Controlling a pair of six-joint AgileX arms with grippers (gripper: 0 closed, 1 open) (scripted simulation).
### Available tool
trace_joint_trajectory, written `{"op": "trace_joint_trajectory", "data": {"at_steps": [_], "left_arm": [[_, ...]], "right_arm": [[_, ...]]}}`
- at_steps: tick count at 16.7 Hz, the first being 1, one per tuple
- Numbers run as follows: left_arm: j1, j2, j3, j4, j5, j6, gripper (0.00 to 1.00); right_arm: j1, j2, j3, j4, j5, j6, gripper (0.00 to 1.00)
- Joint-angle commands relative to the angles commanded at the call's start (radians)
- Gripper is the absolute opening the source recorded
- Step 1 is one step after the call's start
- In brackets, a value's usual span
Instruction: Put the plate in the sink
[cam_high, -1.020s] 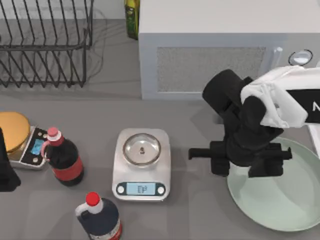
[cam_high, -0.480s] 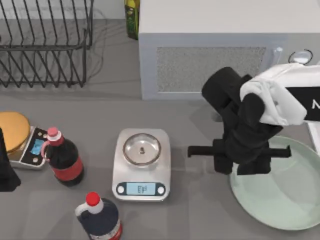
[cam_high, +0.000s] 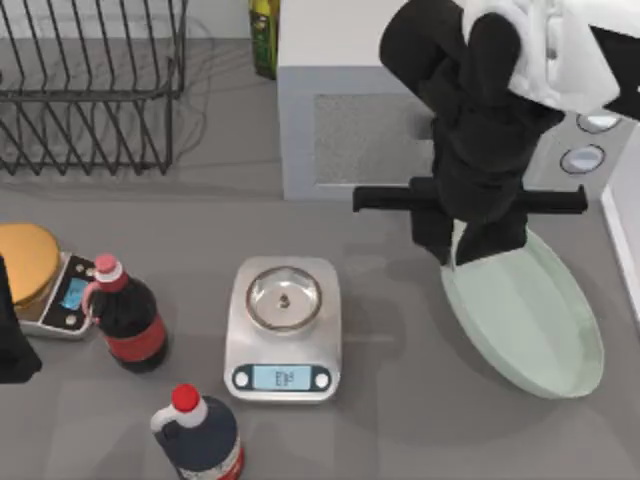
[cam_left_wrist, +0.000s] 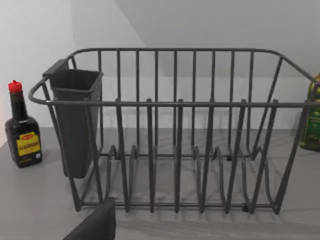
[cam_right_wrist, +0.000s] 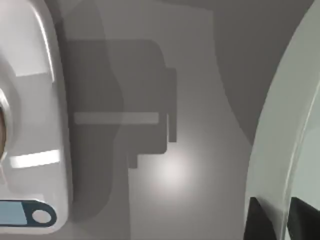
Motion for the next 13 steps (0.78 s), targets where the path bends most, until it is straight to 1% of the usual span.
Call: {"op": "trace_joint_trajectory", "data": {"at_steps": [3, 6, 9, 13], "left_arm": [[0.000, 0.000, 0.000, 0.000, 0.000, 0.000, 1.00], [0.000, 0.000, 0.000, 0.000, 0.000, 0.000, 1.00], [0.000, 0.000, 0.000, 0.000, 0.000, 0.000, 1.00], [0.000, 0.000, 0.000, 0.000, 0.000, 0.000, 1.00]], "right_arm": [[-0.004, -0.007, 0.253, -0.261, 0.000, -0.004, 0.00], [-0.010, -0.022, 0.436, -0.446, -0.001, -0.010, 0.00], [-0.015, -0.037, 0.524, -0.536, -0.001, -0.016, 0.00], [-0.016, -0.039, 0.534, -0.545, -0.001, -0.016, 0.00]]}}
